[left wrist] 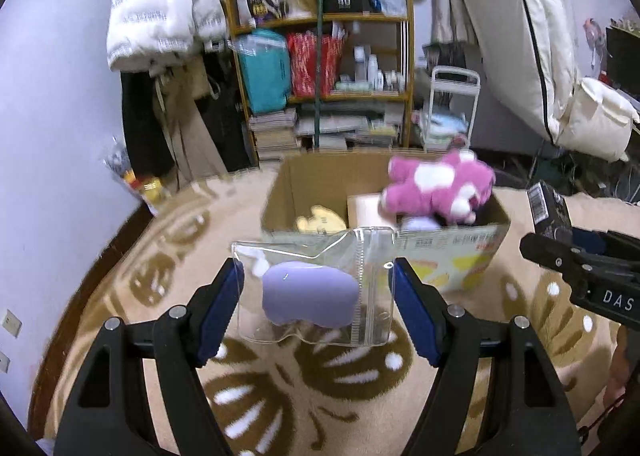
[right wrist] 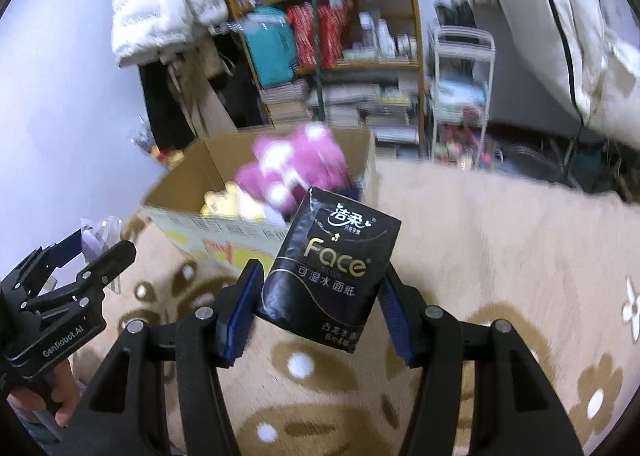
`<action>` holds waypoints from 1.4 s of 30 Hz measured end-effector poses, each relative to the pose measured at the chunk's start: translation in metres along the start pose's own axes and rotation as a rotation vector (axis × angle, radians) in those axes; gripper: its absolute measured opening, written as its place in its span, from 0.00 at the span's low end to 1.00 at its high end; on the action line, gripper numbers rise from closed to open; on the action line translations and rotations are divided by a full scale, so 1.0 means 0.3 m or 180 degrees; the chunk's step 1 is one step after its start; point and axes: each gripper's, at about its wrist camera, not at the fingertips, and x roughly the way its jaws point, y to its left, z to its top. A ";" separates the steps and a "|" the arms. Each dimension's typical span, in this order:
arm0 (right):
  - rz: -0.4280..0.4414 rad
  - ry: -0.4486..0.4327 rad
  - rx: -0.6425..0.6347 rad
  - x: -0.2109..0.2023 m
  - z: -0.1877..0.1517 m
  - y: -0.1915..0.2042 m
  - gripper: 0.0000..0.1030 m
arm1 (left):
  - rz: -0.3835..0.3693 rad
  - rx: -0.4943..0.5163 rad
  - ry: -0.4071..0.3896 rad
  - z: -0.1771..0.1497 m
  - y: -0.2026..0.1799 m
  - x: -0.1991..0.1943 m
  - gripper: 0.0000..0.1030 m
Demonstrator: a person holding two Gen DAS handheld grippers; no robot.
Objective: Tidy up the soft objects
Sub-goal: 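Lift the clear bag with the left tool while the right tool carries the tissue pack over the box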
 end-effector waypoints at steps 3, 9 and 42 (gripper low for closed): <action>0.0019 -0.0237 -0.0126 -0.036 0.035 0.037 0.59 | -0.0022 -0.0034 -0.0150 0.036 0.021 -0.031 0.72; 0.0057 -0.0488 -0.0278 -0.033 0.100 0.087 0.59 | -0.0001 0.0013 -0.0309 0.130 0.026 -0.047 0.72; 0.0336 -0.0562 -0.0468 0.190 0.239 0.149 0.59 | -0.0045 0.0085 -0.0253 0.208 0.064 0.241 0.72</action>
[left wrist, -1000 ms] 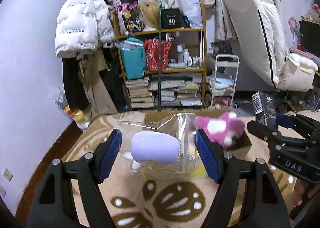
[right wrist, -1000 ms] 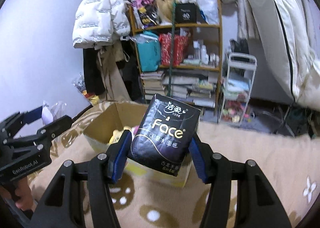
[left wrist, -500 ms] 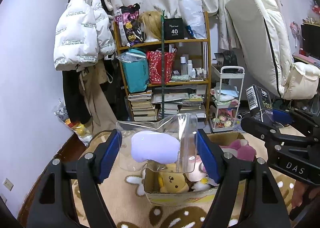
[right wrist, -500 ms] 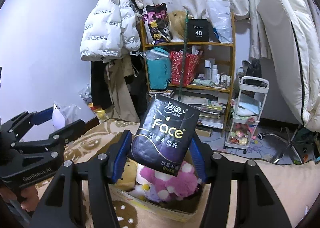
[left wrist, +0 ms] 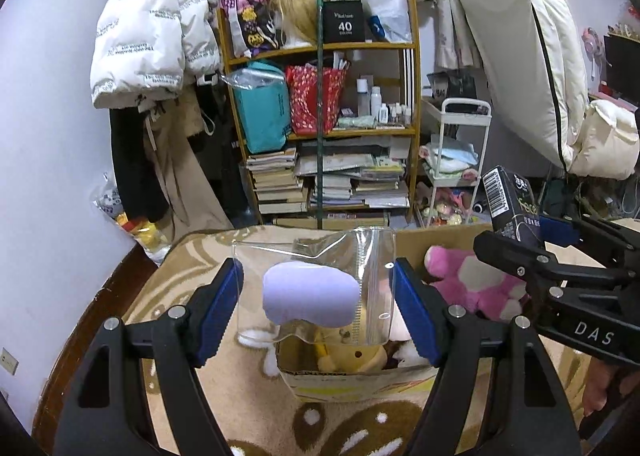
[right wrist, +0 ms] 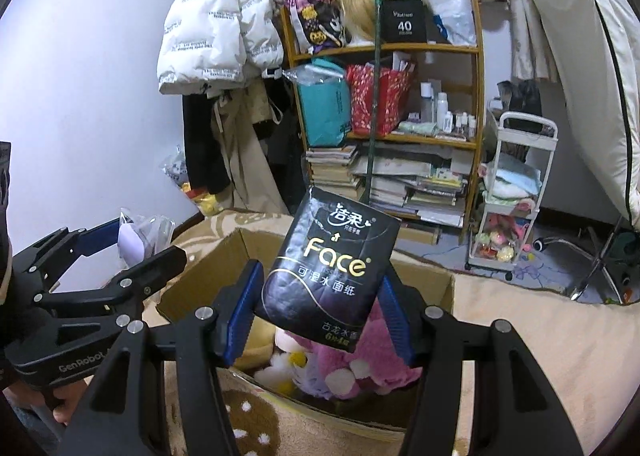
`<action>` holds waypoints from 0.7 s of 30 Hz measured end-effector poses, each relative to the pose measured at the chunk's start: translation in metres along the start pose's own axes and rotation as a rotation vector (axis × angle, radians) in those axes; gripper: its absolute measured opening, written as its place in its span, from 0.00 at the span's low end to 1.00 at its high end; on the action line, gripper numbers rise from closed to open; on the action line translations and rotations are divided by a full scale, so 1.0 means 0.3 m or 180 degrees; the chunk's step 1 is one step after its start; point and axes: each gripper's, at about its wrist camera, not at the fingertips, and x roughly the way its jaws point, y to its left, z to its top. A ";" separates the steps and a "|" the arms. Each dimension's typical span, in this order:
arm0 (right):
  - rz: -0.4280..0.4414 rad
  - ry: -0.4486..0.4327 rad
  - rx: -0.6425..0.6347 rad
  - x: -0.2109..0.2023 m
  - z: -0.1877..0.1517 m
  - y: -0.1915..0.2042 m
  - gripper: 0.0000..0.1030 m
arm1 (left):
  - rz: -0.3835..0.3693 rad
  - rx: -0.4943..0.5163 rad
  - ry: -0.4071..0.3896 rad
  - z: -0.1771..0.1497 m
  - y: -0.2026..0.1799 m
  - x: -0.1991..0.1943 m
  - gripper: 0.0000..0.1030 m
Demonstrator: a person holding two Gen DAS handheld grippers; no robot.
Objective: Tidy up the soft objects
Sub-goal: 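Lift the clear bag with the left tool while the right tool carries the tissue pack over the box, then open the left tool to drop the bag in the box while the right tool drops the tissue pack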
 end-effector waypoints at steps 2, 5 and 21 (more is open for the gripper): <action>0.0012 0.0031 0.0060 0.018 -0.012 -0.011 0.59 | -0.0016 -0.0002 0.0042 -0.012 -0.002 0.021 0.73; 0.0012 0.0071 0.0107 0.036 -0.025 -0.026 0.59 | -0.0051 -0.0017 0.0120 -0.027 -0.005 0.053 0.73; 0.0061 0.0129 0.0188 0.089 -0.034 -0.041 0.59 | -0.0057 -0.0036 0.0282 -0.063 0.000 0.127 0.74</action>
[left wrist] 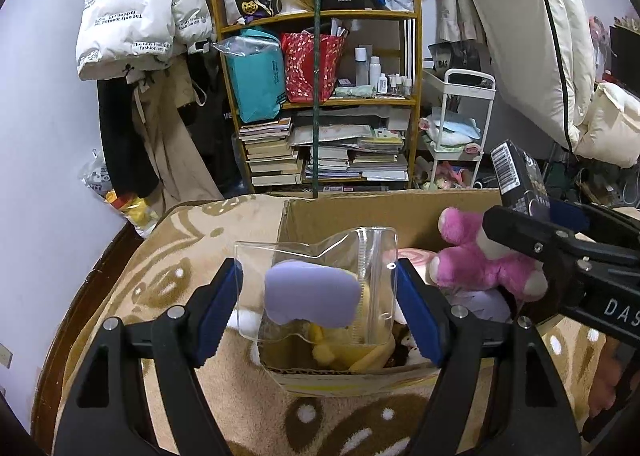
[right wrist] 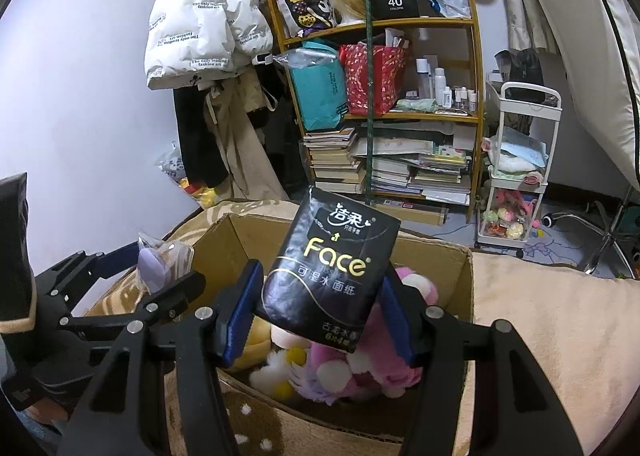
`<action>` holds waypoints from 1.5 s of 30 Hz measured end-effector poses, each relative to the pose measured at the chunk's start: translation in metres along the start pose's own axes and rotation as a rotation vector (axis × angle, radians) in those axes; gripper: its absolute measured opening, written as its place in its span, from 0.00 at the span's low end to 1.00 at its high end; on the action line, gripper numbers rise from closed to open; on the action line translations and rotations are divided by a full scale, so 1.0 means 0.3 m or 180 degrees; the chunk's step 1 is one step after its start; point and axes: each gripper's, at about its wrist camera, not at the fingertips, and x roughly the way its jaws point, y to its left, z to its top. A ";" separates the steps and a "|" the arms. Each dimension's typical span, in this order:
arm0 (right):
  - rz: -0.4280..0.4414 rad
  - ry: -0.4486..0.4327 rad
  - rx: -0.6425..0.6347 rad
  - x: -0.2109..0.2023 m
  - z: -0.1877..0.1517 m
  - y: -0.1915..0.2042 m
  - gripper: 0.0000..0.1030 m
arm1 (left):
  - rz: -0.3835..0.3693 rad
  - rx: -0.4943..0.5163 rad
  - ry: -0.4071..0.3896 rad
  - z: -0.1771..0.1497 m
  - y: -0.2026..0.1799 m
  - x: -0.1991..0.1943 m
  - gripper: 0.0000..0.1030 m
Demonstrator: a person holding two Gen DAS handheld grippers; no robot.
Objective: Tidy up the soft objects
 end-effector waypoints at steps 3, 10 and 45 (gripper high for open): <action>-0.0001 -0.0008 0.0015 0.003 -0.002 -0.002 0.59 | 0.0003 -0.0006 0.0016 -0.001 0.003 0.002 0.74; 0.0004 -0.0035 0.0044 0.007 0.003 -0.001 0.60 | -0.0015 -0.0022 0.0057 0.000 0.009 0.001 0.76; -0.0286 -0.0302 0.0176 -0.237 0.008 -0.020 1.00 | 0.0329 -0.0077 -0.0239 -0.022 0.050 -0.264 0.96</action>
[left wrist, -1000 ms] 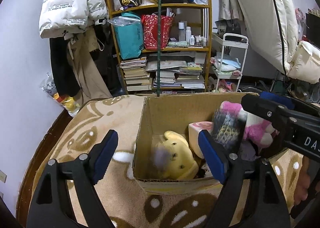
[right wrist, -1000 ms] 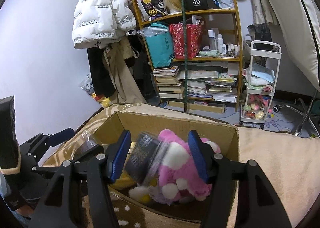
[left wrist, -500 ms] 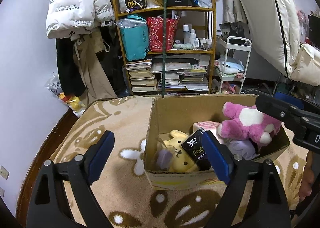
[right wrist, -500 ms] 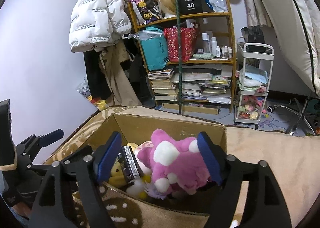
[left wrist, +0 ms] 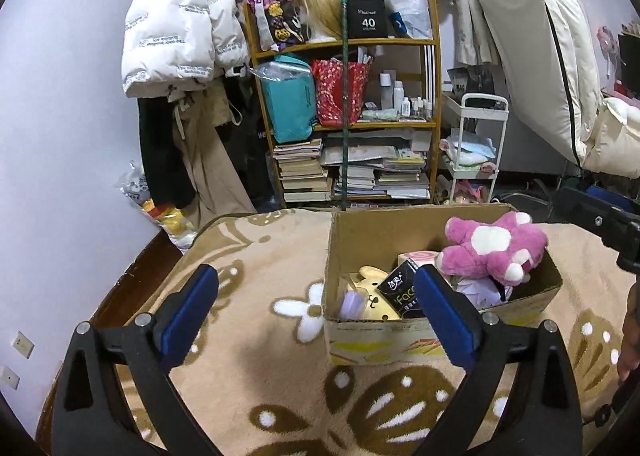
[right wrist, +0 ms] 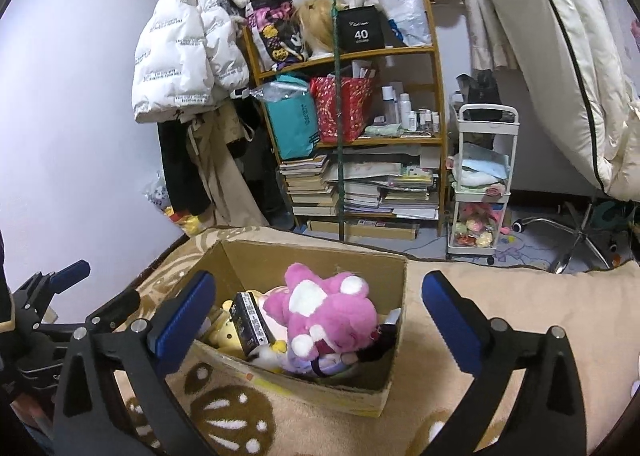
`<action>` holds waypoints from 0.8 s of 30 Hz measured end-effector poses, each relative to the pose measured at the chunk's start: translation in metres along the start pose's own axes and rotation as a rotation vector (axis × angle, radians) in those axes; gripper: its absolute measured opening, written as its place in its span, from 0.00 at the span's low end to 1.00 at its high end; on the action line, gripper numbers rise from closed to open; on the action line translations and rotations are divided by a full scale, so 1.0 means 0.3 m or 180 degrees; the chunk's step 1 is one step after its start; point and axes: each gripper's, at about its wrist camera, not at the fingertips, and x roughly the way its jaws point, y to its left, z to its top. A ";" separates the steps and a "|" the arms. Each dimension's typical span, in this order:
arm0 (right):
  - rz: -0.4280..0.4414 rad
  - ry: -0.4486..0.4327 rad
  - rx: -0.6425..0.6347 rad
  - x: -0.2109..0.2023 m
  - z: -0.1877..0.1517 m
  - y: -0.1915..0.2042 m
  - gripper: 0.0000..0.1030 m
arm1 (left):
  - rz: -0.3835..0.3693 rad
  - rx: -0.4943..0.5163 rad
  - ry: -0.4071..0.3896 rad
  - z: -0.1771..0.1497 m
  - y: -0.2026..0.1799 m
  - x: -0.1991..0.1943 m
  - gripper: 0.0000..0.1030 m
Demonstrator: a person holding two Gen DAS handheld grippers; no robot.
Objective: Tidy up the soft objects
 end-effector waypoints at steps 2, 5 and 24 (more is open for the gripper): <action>-0.0017 -0.0018 0.0010 -0.027 0.002 -0.005 1.00 | 0.0037 -0.0048 -0.0016 -0.007 0.014 -0.027 0.98; -0.0014 -0.0031 -0.0004 -0.063 0.002 -0.009 1.00 | 0.0096 -0.0042 -0.0015 -0.009 0.026 -0.062 0.98; -0.0208 -0.0191 -0.0045 -0.281 -0.045 -0.014 1.00 | 0.0207 -0.0082 -0.0368 -0.061 0.071 -0.319 0.98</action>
